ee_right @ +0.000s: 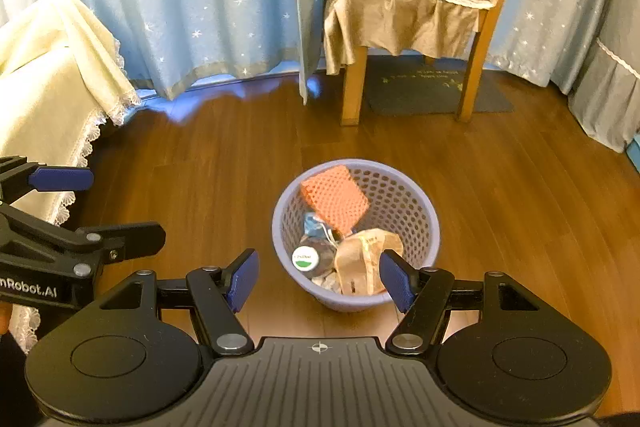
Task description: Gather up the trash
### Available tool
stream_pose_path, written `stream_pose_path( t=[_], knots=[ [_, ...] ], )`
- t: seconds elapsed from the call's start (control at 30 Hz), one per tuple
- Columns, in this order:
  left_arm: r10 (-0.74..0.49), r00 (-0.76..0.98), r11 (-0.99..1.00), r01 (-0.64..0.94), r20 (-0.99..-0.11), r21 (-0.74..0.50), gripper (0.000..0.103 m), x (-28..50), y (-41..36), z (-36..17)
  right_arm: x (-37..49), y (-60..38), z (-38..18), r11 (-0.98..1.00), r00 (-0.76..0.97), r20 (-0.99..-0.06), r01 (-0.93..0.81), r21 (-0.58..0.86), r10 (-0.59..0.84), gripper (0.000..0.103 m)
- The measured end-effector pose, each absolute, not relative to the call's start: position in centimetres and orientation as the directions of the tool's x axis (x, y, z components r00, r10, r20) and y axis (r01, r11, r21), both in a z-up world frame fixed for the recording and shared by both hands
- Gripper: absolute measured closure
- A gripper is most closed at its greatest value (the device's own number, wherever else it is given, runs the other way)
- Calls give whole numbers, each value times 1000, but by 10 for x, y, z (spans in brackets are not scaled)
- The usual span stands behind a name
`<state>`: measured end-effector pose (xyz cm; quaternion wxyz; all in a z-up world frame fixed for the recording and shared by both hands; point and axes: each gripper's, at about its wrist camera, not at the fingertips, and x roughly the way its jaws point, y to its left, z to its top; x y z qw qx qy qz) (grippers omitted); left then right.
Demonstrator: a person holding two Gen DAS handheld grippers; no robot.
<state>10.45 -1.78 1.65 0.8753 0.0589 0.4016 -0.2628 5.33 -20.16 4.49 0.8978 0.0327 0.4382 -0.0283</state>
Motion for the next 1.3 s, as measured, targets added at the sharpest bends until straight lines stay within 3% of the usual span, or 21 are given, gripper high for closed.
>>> stream_pose_path(
  t=[0.53, 1.3],
  knots=[
    [-389, 538, 891, 427, -748, -157, 1, 78, -17, 42, 21, -198, 78, 991, 636, -770, 125, 45, -45, 39],
    [-338, 576, 905, 415, -744, -90, 1, 49, -31, 64, -4, -203, 99, 984, 642, -764, 163, 65, -56, 39]
  ],
)
